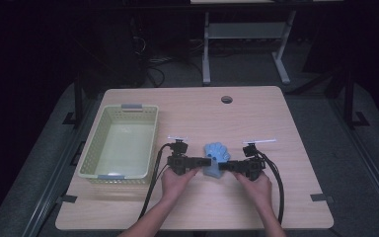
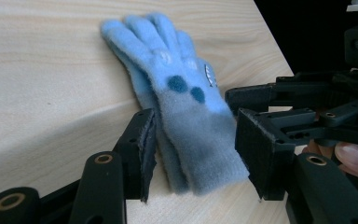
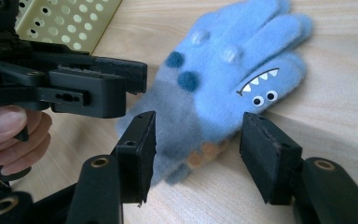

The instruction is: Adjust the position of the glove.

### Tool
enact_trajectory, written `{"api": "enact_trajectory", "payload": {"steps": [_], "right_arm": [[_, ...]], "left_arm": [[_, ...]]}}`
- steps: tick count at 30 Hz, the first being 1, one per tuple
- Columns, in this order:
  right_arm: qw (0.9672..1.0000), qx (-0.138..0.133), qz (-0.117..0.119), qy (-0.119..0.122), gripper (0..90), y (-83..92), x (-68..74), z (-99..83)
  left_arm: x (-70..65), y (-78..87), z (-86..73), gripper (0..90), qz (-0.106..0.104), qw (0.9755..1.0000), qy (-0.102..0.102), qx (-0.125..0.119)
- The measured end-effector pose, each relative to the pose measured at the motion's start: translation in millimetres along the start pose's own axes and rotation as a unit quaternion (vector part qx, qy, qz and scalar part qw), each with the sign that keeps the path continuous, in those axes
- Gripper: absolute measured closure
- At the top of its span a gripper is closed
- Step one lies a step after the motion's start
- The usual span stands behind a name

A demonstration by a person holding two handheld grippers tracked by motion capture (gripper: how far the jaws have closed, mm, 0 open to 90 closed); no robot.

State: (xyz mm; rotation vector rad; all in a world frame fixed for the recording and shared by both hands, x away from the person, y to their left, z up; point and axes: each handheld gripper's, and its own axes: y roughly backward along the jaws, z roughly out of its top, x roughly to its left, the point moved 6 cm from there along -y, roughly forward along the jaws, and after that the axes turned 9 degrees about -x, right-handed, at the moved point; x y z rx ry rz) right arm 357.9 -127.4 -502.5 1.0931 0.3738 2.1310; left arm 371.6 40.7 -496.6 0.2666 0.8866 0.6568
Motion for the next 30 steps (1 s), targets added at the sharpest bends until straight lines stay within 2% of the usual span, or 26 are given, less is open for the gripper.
{"api": "enact_trajectory", "payload": {"steps": [3,5,8,17,30], "right_arm": [[0.9997,-0.011,0.012,-0.016,47.7,0.5,-2.3,-1.9],[0.9997,-0.010,0.006,-0.022,48.4,1.0,-4.7,-3.3],[0.9993,-0.013,0.012,-0.033,48.8,2.4,-7.6,-5.2],[0.9979,-0.010,0.024,-0.059,53.7,-5.4,-5.5,-8.9],[0.9969,-0.029,0.019,-0.070,61.3,-9.1,-3.4,-12.1]], "left_arm": [[1.5,-2.2,-1.6,49.9,-0.003,1.0000,0.007,0.007],[2.3,-4.0,-2.5,50.1,-0.002,0.9999,0.011,0.008],[2.9,-6.0,-3.5,51.5,-0.003,0.9998,0.014,0.010],[5.4,-9.3,-6.4,60.3,0.001,0.9996,0.027,0.014],[8.7,-12.1,-10.2,61.8,-0.004,0.9989,0.044,0.014]]}}
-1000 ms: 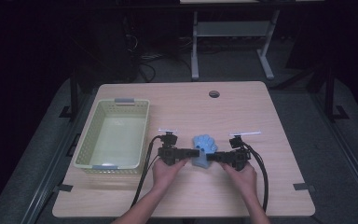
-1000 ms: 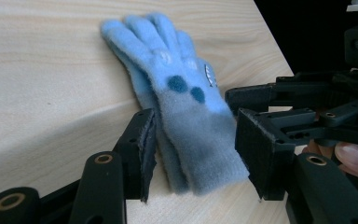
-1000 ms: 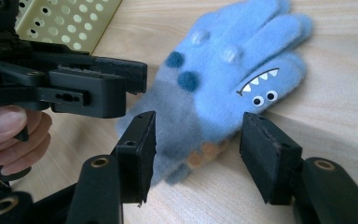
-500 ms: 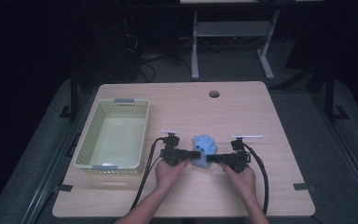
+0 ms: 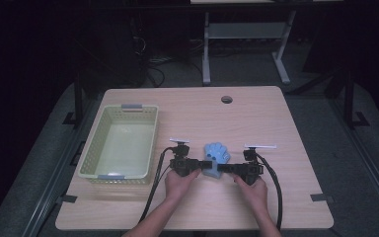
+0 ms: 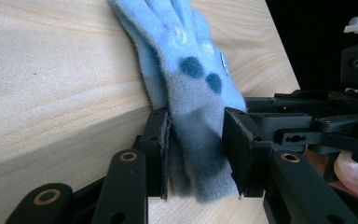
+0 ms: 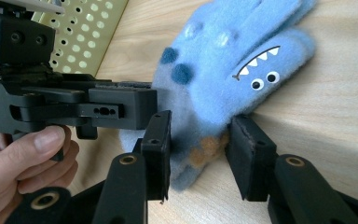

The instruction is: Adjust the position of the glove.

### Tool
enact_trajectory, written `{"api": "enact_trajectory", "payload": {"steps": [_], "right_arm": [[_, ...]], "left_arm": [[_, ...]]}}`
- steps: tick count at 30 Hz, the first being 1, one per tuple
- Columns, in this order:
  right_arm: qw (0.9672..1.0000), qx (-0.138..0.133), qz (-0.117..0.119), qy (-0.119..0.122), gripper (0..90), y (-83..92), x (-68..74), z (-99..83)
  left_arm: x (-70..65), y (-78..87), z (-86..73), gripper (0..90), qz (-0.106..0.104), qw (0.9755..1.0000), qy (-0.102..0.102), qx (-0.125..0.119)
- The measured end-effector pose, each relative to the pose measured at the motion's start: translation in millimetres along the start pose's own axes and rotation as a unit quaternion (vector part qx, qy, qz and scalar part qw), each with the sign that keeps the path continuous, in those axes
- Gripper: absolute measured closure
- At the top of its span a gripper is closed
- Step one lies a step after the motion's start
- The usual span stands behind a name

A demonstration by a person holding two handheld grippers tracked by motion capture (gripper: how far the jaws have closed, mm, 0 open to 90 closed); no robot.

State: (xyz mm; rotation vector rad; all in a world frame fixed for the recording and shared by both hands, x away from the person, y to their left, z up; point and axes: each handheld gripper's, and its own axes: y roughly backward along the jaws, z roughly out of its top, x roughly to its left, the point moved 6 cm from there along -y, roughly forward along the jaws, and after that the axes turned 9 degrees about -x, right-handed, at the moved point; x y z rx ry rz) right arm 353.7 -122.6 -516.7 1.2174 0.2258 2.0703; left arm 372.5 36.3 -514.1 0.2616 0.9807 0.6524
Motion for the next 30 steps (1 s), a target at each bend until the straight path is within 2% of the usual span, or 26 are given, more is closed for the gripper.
{"api": "enact_trajectory", "payload": {"steps": [4,9,11,16,21,24,26,28,29,30], "right_arm": [[1.0000,-0.004,-0.002,-0.004,63.5,-1.4,0.2,-0.7],[0.9999,-0.009,0.000,-0.008,66.1,-2.8,0.3,-1.6],[0.9999,-0.012,0.001,-0.011,67.4,-3.7,0.4,-2.5],[0.9998,-0.017,0.001,-0.010,70.5,-4.0,1.4,-2.7],[0.9996,-0.026,0.007,-0.011,76.6,-3.1,1.0,-1.0],[0.9996,-0.027,0.005,-0.011,77.7,-2.8,0.6,-0.8],[0.9996,-0.023,0.006,-0.017,77.0,-2.9,0.1,-1.4],[0.9995,-0.021,0.004,-0.024,71.4,-1.4,-0.8,-1.6],[0.9995,-0.021,0.004,-0.024,71.4,-1.4,-0.8,-1.6],[0.9993,-0.016,0.002,-0.035,62.3,0.9,-1.8,-2.7]], "left_arm": [[-0.5,-1.0,-0.5,62.8,-0.001,1.0000,-0.001,-0.001],[0.3,-1.4,-0.7,64.4,-0.005,1.0000,0.007,0.001],[1.3,-2.1,-0.6,65.4,-0.010,0.9998,0.016,-0.002],[-0.7,-4.0,-0.9,68.9,-0.015,0.9996,0.018,-0.013],[-0.3,-5.1,-1.0,70.8,-0.023,0.9993,0.029,-0.011],[-1.1,-5.3,-1.5,71.2,-0.023,0.9993,0.028,-0.011],[-1.0,-5.1,-1.7,71.1,-0.023,0.9994,0.026,-0.008],[-0.6,-4.5,-1.8,70.1,-0.021,0.9995,0.024,-0.006],[-0.6,-4.5,-1.8,69.4,-0.021,0.9995,0.024,-0.006],[-0.2,-4.0,-2.1,69.0,-0.021,0.9994,0.025,-0.006]]}}
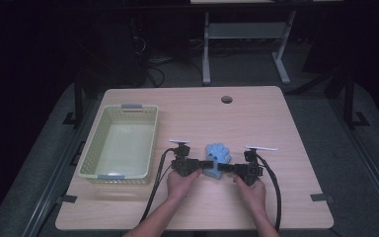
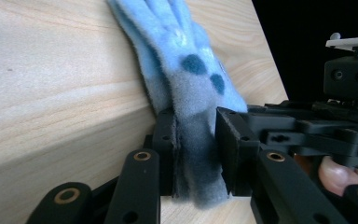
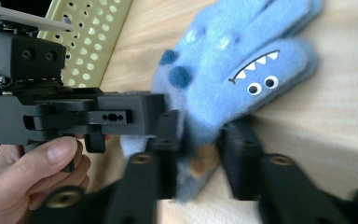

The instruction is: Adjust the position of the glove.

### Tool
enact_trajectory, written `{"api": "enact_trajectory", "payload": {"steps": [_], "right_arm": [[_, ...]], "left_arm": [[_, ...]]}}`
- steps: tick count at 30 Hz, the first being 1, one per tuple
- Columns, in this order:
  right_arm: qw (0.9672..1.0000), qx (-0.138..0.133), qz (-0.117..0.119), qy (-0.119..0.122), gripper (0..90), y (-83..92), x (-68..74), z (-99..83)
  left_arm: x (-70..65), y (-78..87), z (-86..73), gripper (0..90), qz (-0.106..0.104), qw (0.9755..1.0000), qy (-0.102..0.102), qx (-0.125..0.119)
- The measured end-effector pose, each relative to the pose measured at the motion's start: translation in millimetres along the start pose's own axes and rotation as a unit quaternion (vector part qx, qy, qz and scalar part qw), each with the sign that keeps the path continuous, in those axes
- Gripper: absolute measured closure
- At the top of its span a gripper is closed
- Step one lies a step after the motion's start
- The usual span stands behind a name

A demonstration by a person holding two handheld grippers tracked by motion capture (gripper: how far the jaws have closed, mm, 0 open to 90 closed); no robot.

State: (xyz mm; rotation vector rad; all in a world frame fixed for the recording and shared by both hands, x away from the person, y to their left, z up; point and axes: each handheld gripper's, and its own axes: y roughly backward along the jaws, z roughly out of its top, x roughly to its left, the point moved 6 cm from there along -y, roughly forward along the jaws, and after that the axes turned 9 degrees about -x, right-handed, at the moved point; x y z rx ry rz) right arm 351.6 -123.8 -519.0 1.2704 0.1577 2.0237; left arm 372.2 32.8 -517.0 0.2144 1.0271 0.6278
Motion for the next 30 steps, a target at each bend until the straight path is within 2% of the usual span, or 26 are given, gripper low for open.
{"api": "enact_trajectory", "payload": {"steps": [6,12,16,20,23,30], "right_arm": [[0.9998,-0.010,-0.002,-0.017,59.4,5.7,-2.5,-1.2],[0.9990,-0.025,-0.004,-0.036,69.7,-0.1,-3.7,-1.3],[0.9991,-0.026,-0.005,-0.034,74.1,-5.1,-3.0,-1.0],[0.9993,-0.025,0.000,-0.027,76.6,-4.7,-3.3,-0.5],[0.9991,-0.027,0.007,-0.032,77.4,-3.9,-2.1,0.7],[0.9994,-0.029,0.006,-0.019,78.0,-2.7,1.6,2.0]], "left_arm": [[-0.1,-1.1,-2.0,67.8,-0.003,1.0000,0.004,-0.001],[-0.8,-1.9,-5.2,67.6,-0.009,0.9999,0.012,-0.005],[-1.5,-2.2,-6.4,68.2,-0.012,0.9998,0.017,-0.005],[0.1,-2.4,-6.5,70.4,-0.029,0.9992,0.027,-0.005],[-0.4,-2.2,-5.8,71.3,-0.030,0.9992,0.027,-0.006],[-2.2,-0.4,-3.2,71.4,-0.032,0.9993,0.020,-0.009]]}}
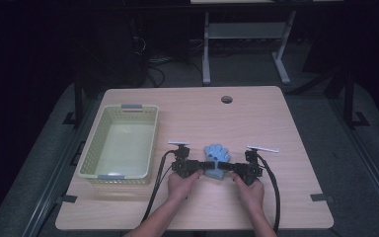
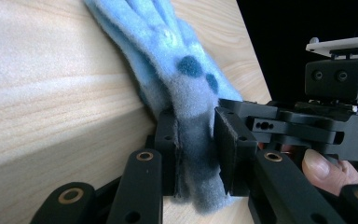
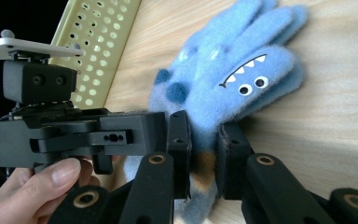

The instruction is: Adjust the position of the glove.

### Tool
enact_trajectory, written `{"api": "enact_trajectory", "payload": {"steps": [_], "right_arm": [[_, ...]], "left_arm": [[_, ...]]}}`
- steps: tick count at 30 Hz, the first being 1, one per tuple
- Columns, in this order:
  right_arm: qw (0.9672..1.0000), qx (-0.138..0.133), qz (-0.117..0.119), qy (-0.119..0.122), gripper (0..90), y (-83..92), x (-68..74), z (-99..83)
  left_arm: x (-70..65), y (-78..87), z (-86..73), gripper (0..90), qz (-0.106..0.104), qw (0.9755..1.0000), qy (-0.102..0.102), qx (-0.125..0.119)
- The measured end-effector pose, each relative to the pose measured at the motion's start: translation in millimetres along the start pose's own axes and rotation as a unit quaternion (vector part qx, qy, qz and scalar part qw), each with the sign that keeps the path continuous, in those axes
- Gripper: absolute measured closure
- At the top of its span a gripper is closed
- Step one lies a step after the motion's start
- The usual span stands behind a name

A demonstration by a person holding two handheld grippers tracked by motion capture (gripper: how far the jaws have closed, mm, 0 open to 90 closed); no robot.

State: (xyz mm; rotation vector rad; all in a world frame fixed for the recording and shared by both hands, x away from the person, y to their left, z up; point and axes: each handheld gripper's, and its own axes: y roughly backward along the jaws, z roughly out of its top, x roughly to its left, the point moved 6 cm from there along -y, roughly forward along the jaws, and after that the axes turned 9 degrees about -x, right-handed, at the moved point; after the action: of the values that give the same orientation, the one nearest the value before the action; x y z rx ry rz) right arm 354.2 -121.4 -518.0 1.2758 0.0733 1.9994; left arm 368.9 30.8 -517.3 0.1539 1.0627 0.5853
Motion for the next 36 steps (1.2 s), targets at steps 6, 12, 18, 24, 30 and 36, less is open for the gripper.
{"api": "enact_trajectory", "payload": {"steps": [6,12,18,24,30,36], "right_arm": [[1.0000,-0.002,0.005,0.008,78.2,2.1,6.2,2.7],[0.9997,-0.013,0.013,0.017,78.4,8.1,17.4,11.5],[0.9993,-0.019,0.019,0.025,78.5,10.9,29.3,18.7],[0.9988,-0.024,0.025,0.034,78.5,11.6,41.1,24.8],[0.9981,-0.027,0.029,0.046,78.5,13.1,53.7,31.7],[0.9973,-0.030,0.038,0.056,78.5,12.9,68.1,39.3]], "left_arm": [[-4.5,3.8,4.4,71.4,-0.004,0.9999,-0.009,-0.001],[-15.7,9.8,13.8,71.4,-0.011,0.9997,-0.020,-0.012],[-23.2,17.3,22.1,71.4,-0.014,0.9992,-0.032,-0.020],[-30.0,26.3,30.2,71.4,-0.017,0.9987,-0.040,-0.028],[-38.5,35.5,37.8,71.4,-0.021,0.9980,-0.049,-0.032],[-45.7,46.7,47.0,71.4,-0.022,0.9972,-0.059,-0.040]]}}
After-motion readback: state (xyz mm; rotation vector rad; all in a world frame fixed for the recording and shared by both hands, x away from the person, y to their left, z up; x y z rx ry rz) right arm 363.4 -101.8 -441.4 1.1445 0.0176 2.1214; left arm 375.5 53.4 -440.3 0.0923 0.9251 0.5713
